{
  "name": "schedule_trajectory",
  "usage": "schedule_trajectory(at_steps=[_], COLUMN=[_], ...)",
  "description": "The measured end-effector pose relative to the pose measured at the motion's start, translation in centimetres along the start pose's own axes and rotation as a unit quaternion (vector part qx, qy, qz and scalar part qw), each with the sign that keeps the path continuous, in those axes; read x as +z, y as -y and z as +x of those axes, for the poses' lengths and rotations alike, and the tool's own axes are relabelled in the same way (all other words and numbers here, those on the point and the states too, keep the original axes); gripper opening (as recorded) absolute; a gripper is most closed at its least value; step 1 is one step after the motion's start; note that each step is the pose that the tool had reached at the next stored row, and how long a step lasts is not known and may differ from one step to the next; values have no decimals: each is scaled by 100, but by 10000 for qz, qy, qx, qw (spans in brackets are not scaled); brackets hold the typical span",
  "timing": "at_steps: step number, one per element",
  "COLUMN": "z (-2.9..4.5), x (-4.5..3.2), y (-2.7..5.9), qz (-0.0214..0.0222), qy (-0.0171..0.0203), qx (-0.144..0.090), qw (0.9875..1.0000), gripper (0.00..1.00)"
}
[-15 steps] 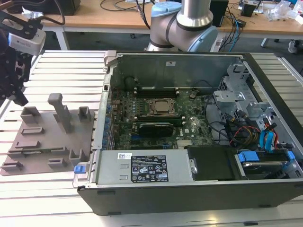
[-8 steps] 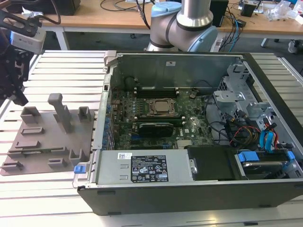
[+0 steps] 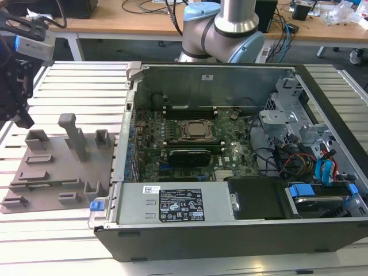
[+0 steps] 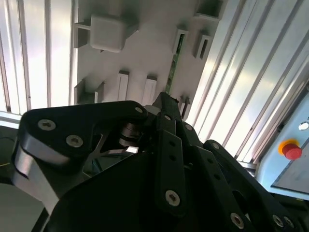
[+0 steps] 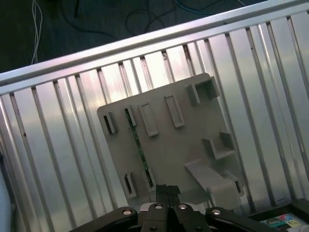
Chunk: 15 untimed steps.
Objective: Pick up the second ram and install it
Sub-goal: 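Pick up the second ram and move it above second insertion slot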
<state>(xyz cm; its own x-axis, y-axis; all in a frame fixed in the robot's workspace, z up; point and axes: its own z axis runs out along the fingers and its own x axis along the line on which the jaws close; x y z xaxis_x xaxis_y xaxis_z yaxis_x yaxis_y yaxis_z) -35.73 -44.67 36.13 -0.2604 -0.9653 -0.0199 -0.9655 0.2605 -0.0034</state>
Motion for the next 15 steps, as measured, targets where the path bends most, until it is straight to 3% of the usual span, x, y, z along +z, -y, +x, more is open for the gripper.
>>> schedule_trajectory(at_steps=[4, 7, 9, 10, 12, 15], z=[0, 0, 0, 0, 0, 0], x=[0, -1, 0, 0, 0, 0], y=[0, 0, -1, 1, 0, 0], qz=[-6, -4, -24, -23, -23, -26], qy=[0, -41, -44, -66, -103, -103], qx=[-283, -499, -746, -826, -879, -915], qw=[9996, 9987, 9972, 9966, 9961, 9957], gripper=[10, 10, 10, 10, 10, 10])
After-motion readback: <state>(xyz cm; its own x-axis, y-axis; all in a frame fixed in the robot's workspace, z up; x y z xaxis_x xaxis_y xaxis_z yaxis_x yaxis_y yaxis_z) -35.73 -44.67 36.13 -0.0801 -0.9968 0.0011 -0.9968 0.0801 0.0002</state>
